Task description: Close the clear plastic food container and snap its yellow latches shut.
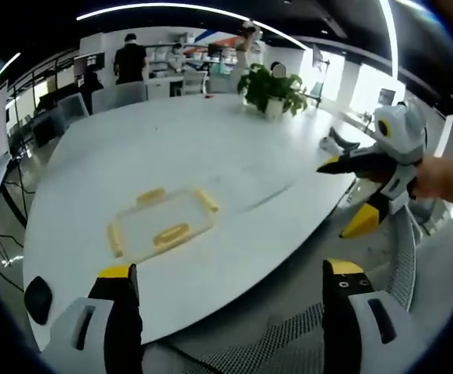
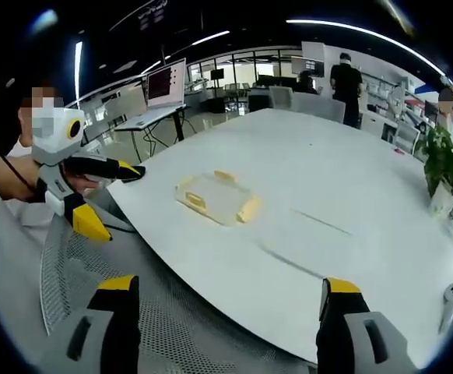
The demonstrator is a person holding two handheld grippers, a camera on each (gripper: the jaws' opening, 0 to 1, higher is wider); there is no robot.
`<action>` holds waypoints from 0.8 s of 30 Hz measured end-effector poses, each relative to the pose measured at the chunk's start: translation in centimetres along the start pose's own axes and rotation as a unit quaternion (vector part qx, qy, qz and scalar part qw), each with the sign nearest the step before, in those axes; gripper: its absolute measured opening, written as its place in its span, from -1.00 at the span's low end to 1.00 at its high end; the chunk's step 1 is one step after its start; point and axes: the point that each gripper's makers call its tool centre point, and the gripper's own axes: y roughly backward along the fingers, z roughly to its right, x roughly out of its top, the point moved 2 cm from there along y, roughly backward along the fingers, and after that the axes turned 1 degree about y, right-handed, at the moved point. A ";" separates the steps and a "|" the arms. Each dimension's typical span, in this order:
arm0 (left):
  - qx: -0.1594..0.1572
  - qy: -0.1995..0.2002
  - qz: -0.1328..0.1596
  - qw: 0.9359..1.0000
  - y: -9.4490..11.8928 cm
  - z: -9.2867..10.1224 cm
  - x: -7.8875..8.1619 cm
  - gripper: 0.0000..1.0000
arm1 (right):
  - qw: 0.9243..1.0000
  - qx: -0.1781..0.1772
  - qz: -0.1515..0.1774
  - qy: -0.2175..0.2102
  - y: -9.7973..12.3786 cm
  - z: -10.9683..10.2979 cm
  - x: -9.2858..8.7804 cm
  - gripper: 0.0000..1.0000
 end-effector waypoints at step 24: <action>-0.009 -0.004 0.025 1.000 0.9 -0.9 1.9 0.89 | 1.000 0.007 0.012 0.003 0.3 0.2 1.8 0.92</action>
